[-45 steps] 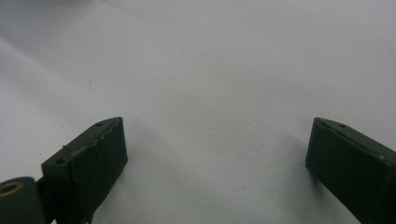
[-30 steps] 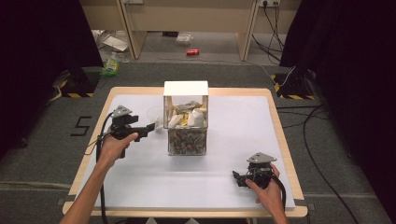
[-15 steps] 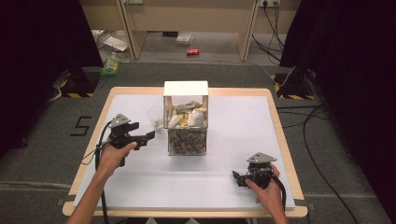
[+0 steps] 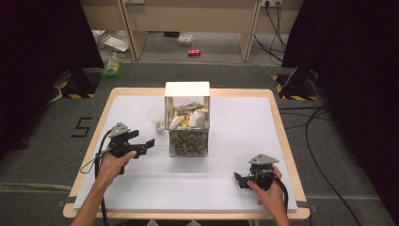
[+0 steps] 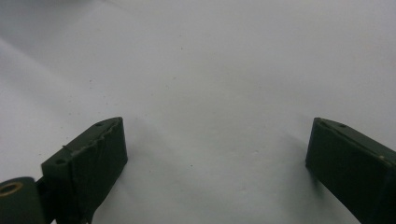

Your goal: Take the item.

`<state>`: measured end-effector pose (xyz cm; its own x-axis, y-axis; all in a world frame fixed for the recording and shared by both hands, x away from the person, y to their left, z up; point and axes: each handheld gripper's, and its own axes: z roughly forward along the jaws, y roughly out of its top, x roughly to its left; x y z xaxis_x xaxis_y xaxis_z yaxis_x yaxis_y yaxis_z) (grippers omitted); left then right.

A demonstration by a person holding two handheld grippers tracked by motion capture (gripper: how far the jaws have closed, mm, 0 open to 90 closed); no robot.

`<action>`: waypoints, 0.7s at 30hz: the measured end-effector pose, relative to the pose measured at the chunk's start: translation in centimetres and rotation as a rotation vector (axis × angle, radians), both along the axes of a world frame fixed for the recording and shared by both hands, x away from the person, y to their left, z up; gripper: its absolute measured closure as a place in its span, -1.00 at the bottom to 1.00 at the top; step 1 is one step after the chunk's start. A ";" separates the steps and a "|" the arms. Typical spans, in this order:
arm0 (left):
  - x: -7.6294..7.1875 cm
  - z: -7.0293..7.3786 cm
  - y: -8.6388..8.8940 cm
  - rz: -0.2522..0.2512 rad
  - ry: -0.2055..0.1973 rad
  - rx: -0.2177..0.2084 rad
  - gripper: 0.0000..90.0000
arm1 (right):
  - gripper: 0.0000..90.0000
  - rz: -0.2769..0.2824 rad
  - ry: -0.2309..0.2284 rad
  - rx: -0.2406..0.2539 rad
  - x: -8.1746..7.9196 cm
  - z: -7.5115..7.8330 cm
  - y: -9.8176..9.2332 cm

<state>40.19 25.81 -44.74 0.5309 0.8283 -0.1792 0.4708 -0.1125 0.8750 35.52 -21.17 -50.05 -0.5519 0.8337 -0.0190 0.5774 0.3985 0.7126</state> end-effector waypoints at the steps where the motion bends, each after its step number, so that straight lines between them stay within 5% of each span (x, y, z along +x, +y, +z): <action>1: 0.0 0.0 0.0 0.000 0.000 0.000 -0.67 | -0.87 0.000 0.000 0.000 0.0 0.0 0.0; 21: -1.7 -1.5 0.3 -0.023 0.007 0.030 -0.67 | -0.87 0.000 -0.001 0.000 0.0 0.0 0.0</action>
<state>38.52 26.10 -46.25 0.5487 0.8210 -0.1579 0.4739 -0.1499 0.8677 35.51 -21.17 -50.05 -0.5517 0.8338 -0.0195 0.5771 0.3986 0.7128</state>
